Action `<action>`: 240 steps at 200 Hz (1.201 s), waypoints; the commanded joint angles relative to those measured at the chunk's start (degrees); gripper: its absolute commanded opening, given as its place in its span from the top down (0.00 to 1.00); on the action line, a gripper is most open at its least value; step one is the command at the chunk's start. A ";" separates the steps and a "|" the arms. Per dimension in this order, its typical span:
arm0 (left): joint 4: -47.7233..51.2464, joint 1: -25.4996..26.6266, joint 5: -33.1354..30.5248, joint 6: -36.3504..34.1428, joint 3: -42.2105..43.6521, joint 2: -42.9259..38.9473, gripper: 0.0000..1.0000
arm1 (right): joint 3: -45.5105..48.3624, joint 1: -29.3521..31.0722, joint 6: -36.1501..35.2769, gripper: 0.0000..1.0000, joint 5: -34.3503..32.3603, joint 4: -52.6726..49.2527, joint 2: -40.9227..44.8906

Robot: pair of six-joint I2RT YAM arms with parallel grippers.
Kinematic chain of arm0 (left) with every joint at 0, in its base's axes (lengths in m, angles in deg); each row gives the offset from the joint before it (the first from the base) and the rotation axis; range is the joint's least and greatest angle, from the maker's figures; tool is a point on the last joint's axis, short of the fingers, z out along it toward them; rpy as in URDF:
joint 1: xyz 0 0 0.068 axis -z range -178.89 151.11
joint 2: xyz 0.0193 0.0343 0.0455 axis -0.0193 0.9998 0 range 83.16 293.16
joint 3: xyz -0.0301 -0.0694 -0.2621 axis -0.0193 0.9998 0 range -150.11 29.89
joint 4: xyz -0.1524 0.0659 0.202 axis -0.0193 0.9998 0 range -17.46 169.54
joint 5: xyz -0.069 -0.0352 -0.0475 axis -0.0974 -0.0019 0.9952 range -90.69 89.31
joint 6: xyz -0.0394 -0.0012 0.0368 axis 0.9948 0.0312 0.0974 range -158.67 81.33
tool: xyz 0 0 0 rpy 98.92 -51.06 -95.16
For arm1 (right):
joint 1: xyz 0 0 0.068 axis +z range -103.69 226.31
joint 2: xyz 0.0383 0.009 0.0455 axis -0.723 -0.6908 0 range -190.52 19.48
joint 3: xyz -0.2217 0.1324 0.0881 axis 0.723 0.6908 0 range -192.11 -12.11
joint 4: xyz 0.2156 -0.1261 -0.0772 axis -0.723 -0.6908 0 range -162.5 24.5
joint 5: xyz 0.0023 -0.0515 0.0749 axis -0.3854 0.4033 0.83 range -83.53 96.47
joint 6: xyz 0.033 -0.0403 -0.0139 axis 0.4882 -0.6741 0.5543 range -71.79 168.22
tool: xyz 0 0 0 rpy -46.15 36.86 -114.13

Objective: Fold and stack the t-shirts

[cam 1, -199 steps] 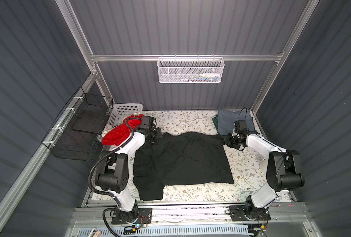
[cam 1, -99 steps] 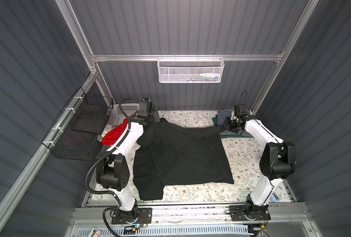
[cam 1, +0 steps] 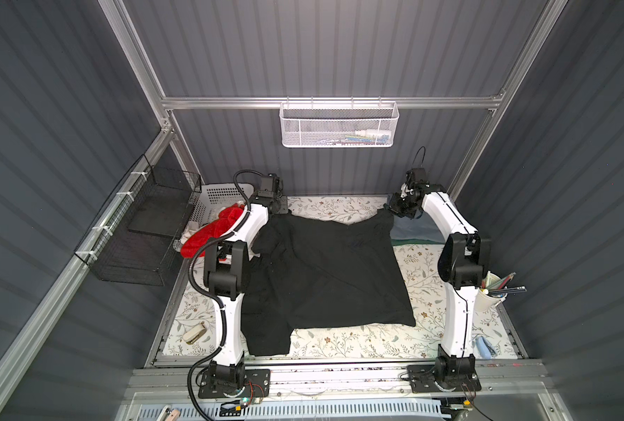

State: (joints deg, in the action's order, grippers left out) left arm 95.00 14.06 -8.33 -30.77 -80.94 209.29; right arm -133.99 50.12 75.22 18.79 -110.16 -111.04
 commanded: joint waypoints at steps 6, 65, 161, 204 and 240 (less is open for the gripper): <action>2.01 -0.16 2.01 -1.12 -6.56 1.11 1.00 | -5.67 -1.23 -0.65 1.00 1.65 -3.76 -1.99; -10.99 1.13 -0.22 5.18 19.48 -16.13 1.00 | 5.12 -1.77 -0.60 1.00 3.59 0.89 6.28; -17.95 7.85 -6.09 13.92 56.79 -40.34 1.00 | 39.79 -2.24 1.67 1.00 3.87 14.83 26.75; -16.89 8.41 -3.08 20.00 67.10 -47.22 0.59 | 48.31 -2.32 2.22 1.00 3.48 17.30 30.81; -8.56 8.32 -8.88 22.71 61.92 -48.83 0.31 | 52.14 -2.32 3.05 1.00 3.94 18.93 31.46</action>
State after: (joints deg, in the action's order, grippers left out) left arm 81.25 22.41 -13.68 -11.32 -14.82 162.12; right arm -83.59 48.06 77.21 22.61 -93.37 -80.39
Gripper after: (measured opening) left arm 0.671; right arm 0.042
